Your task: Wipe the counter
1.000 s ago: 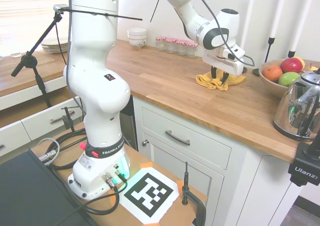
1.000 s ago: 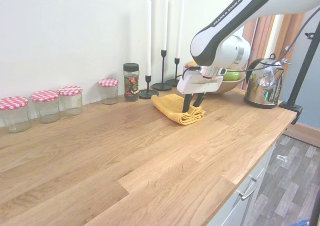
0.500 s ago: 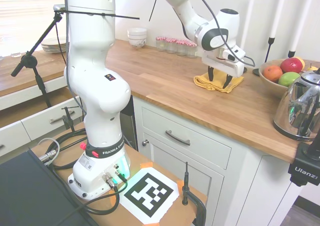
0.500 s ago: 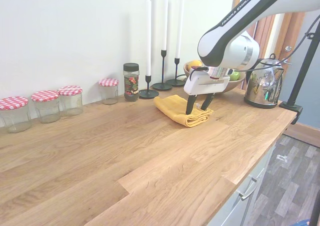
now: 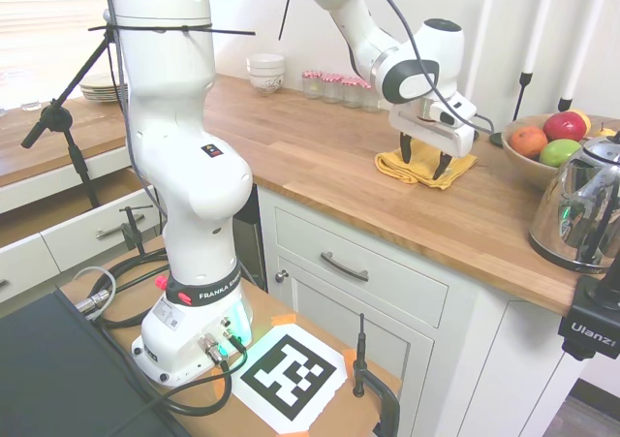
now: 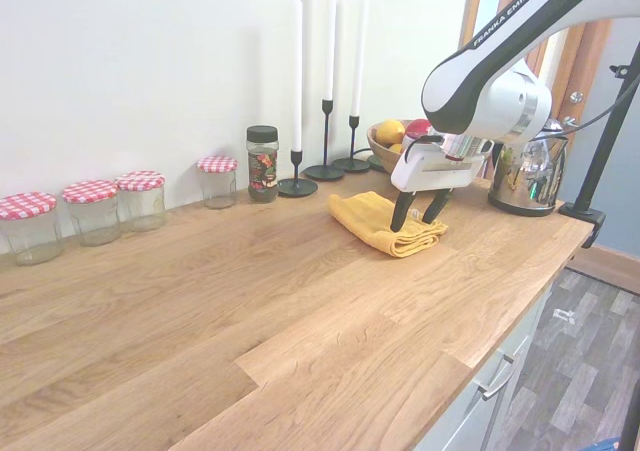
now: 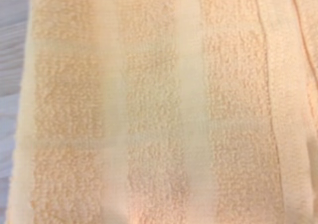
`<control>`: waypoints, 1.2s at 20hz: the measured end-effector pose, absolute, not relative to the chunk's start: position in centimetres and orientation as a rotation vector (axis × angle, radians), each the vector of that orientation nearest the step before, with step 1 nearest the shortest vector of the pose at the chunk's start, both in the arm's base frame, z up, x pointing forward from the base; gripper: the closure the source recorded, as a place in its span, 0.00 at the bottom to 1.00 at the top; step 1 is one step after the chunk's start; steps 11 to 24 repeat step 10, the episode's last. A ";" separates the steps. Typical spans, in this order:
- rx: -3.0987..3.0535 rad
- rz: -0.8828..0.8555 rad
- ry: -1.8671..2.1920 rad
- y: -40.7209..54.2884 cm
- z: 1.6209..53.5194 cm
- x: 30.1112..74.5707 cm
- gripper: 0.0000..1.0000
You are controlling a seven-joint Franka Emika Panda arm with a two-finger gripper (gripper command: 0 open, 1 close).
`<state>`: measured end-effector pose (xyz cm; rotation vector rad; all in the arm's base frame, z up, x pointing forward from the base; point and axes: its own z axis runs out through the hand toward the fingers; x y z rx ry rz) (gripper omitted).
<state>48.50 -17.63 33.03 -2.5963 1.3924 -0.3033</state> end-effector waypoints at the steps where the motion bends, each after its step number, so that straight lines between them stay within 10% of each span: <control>1: -2.593 -0.314 1.390 -17.6 33.3 48.4 0.00; 24: -2.567 -0.391 1.364 -17.8 36.7 47.1 0.00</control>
